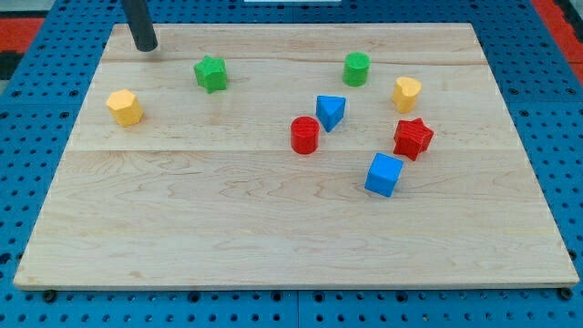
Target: Push the green star slightly to the right side of the board
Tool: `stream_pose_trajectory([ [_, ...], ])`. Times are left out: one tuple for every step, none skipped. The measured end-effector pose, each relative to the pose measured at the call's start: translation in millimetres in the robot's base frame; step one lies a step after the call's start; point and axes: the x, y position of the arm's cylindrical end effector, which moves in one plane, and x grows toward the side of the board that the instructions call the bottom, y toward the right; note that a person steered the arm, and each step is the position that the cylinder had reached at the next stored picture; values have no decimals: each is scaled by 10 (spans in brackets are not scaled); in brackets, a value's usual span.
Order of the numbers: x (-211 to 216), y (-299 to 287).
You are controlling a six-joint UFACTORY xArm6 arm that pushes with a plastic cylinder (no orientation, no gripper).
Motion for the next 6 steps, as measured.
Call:
stream_pose_trajectory([
  [474,5],
  [565,514],
  [564,1053],
  [583,1321],
  [678,1178],
  [1303,1266],
])
